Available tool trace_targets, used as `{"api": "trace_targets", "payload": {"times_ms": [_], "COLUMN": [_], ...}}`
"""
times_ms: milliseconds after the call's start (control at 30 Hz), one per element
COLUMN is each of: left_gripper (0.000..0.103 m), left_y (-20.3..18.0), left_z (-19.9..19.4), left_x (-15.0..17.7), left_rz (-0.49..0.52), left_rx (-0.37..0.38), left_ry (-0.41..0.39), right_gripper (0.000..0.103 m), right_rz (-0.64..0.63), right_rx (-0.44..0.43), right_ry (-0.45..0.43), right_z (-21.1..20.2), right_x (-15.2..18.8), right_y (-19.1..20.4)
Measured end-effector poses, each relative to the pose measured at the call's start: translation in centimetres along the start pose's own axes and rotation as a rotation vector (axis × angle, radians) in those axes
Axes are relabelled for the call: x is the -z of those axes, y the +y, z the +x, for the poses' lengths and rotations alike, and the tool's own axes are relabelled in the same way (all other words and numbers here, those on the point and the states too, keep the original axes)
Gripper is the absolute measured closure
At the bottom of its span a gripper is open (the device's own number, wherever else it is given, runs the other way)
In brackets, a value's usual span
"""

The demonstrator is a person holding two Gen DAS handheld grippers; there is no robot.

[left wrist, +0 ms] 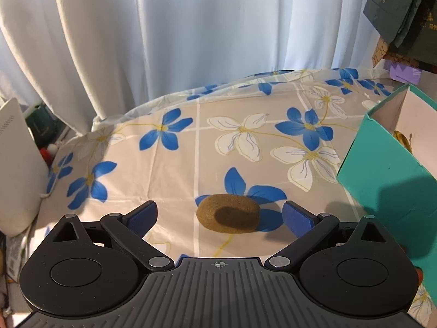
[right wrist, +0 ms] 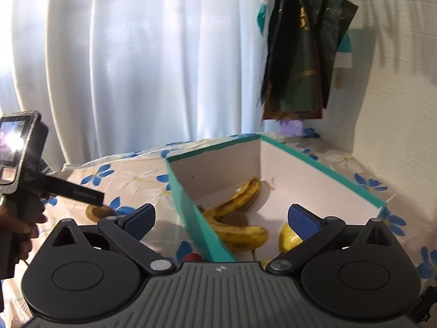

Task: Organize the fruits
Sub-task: 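Move the left gripper to the brown kiwi and close on it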

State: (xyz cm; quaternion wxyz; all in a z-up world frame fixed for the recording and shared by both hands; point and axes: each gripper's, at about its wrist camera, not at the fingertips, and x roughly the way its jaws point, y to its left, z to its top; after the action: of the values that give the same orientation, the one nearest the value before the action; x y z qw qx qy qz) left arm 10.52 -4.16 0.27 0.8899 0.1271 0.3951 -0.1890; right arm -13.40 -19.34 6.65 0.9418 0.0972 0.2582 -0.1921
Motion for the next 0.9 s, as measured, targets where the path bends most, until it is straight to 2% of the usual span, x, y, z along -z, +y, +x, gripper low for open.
{"api": "trace_targets", "payload": {"times_ms": [100, 233, 767, 900], "left_gripper": [0.002, 0.002, 0.003, 0.008], "left_y": [0.2, -0.2, -0.3, -0.1], "left_z": [0.9, 2.4, 6.7, 7.2], "left_x": [-0.2, -0.3, 0.2, 0.4], "left_rz": [0.002, 0.046, 0.091, 0.081], "left_rx": [0.054, 0.107, 0.116, 0.117], "left_ry": [-0.013, -0.009, 0.075, 0.091], "right_gripper": [0.000, 0.000, 0.000, 0.000], "right_rz": [-0.006, -0.014, 0.024, 0.024], "right_rx": [-0.039, -0.038, 0.014, 0.018], "right_ry": [0.024, 0.019, 0.063, 0.072], "right_z": [0.3, 0.3, 0.3, 0.5], "right_x": [0.3, 0.4, 1.0, 1.1], "right_y": [1.1, 1.9, 2.1, 2.3]}}
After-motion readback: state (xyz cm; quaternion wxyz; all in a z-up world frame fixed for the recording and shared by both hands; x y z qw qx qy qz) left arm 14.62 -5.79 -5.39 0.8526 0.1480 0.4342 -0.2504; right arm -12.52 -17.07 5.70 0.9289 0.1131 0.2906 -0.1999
